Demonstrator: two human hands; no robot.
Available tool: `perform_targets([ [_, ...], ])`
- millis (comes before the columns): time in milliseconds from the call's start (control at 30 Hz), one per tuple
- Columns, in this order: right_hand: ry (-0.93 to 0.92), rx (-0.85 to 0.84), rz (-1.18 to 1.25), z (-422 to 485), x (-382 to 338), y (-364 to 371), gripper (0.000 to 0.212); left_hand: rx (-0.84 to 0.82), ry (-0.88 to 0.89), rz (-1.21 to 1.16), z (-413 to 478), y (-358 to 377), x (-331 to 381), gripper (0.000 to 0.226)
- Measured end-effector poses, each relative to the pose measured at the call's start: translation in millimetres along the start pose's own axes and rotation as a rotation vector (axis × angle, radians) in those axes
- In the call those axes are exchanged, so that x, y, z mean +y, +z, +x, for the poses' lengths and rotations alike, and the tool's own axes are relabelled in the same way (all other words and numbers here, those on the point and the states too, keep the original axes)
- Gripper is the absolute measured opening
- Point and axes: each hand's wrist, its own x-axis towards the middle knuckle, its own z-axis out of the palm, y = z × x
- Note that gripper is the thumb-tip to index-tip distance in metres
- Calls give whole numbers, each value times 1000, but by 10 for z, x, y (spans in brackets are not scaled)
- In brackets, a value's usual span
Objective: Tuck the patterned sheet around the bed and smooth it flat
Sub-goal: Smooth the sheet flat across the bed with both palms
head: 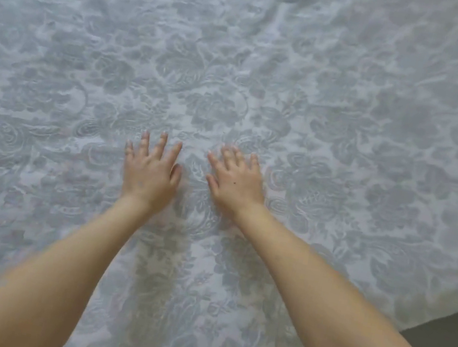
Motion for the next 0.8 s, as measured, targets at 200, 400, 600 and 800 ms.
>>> perform_targets([
  [200, 277, 24, -44, -911, 1823, 574, 62, -46, 195, 17, -568, 852, 1280, 61],
  [400, 883, -116, 80, -1967, 2844, 425, 58, -184, 525, -79, -895, 659, 1559, 53],
  [600, 484, 182, 220, -894, 2041, 71, 55, 120, 38, -94, 494, -117, 1163, 50],
  [800, -166, 105, 39, 520, 1799, -131, 51, 25, -59, 31, 2119, -155, 1373, 57],
])
